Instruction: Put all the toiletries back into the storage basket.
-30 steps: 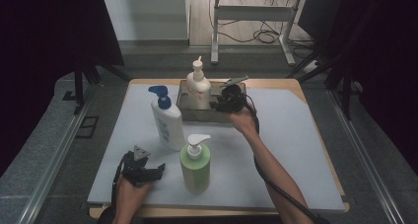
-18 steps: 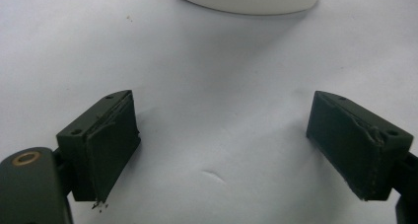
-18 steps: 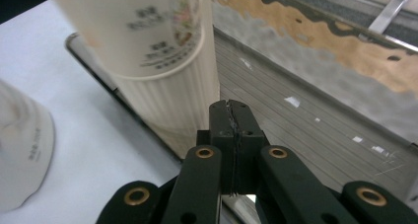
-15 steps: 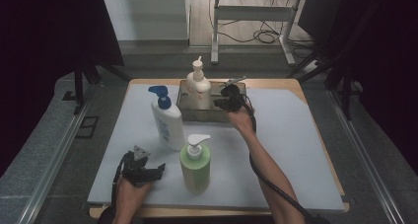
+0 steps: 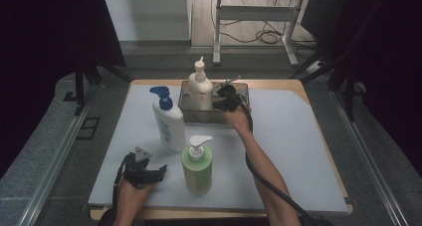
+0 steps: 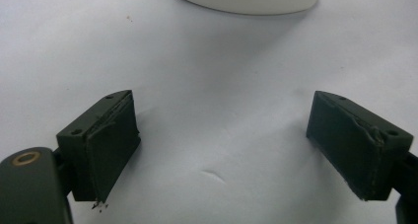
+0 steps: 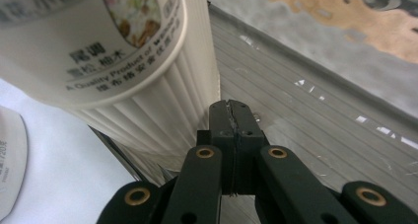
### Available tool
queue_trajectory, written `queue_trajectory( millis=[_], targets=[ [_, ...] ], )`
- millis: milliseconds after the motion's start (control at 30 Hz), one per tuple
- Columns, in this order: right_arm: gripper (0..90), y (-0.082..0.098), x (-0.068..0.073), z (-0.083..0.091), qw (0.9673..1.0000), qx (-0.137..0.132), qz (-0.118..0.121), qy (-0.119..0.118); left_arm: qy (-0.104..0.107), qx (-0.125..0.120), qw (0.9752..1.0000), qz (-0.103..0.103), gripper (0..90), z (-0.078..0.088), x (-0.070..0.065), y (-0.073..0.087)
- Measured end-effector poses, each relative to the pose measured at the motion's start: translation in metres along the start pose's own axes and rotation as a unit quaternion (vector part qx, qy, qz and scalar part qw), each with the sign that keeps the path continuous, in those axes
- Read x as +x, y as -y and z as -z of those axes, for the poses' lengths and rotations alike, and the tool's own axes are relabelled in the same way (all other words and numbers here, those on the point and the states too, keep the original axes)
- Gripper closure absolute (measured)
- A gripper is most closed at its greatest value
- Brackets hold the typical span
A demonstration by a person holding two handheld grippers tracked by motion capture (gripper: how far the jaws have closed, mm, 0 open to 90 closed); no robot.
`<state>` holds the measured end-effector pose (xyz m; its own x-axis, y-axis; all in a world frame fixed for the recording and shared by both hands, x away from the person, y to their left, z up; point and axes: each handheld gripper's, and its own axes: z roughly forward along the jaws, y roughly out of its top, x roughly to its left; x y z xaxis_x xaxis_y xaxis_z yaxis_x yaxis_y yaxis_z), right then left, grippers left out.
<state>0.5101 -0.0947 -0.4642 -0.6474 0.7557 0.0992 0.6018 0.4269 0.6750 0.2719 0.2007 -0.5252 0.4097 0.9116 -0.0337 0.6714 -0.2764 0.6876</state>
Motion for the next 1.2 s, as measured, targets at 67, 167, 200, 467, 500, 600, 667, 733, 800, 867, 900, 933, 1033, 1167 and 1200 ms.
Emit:
queue_trajectory(
  millis=[67,167,200,467,500,600,667,733,800,867,900,933,1033,1167,1200],
  targets=[
    [89.8,-0.001,0.001,-0.001,1.0000,0.002,0.002,0.003,0.000,0.000,1.0000,0.000,11.7,0.000,0.000,0.000],
    [89.8,-0.002,0.002,-0.001,0.9999,0.010,-0.002,0.003,0.000,0.000,1.0000,0.000,11.7,0.000,0.000,0.000],
    [89.8,-0.002,0.002,-0.001,0.9999,0.011,-0.003,0.003,0.000,0.000,1.0000,0.000,11.7,0.000,0.000,0.000],
    [89.8,-0.004,0.007,-0.005,0.9999,0.013,-0.004,-0.001,0.000,0.000,1.0000,0.000,11.7,0.000,0.000,0.000],
    [89.8,-0.004,0.008,-0.005,0.9999,0.014,-0.004,0.000,0.000,0.000,1.0000,0.000,11.7,0.000,0.000,0.000],
    [89.8,-0.005,0.010,-0.007,0.9999,0.013,-0.003,-0.001,0.000,0.000,1.0000,0.000,11.7,0.000,0.000,0.000],
    [89.8,-0.006,0.012,-0.008,0.9999,0.014,-0.001,-0.001,0.000,0.000,1.0000,0.000,11.7,0.000,0.000,0.000],
    [89.7,-0.007,0.014,-0.009,0.9999,0.013,0.000,-0.001,0.000,0.000,1.0000,0.000,11.7,0.000,0.000,0.000],
    [89.7,-0.008,0.017,-0.010,0.9999,0.014,0.002,-0.003,0.000,0.000,1.0000,0.000,11.7,0.000,0.000,0.000],
    [89.7,-0.009,0.019,-0.012,0.9999,0.013,0.002,-0.003,0.000,0.000,1.0000,0.000,11.7,0.000,0.000,0.000],
    [89.7,-0.010,0.020,-0.012,0.9999,0.013,0.004,-0.005,0.000,0.000,1.0000,0.000,11.7,0.000,0.000,0.000],
    [89.7,-0.010,0.022,-0.013,0.9999,0.013,0.004,-0.004,0.000,0.000,1.0000,0.000,11.7,0.000,0.000,0.000],
    [89.6,-0.012,0.025,-0.016,0.9999,0.012,0.007,-0.007,0.000,0.000,1.0000,0.000,11.7,0.000,0.000,0.000],
    [89.6,-0.014,0.030,-0.019,0.9998,0.012,0.007,-0.011,0.000,0.000,1.0000,0.001,11.7,0.000,0.000,0.000],
    [89.6,-0.015,0.032,-0.020,0.9998,0.011,0.008,-0.012,0.000,0.000,1.0000,0.001,11.7,0.000,0.000,0.000]
  ],
)
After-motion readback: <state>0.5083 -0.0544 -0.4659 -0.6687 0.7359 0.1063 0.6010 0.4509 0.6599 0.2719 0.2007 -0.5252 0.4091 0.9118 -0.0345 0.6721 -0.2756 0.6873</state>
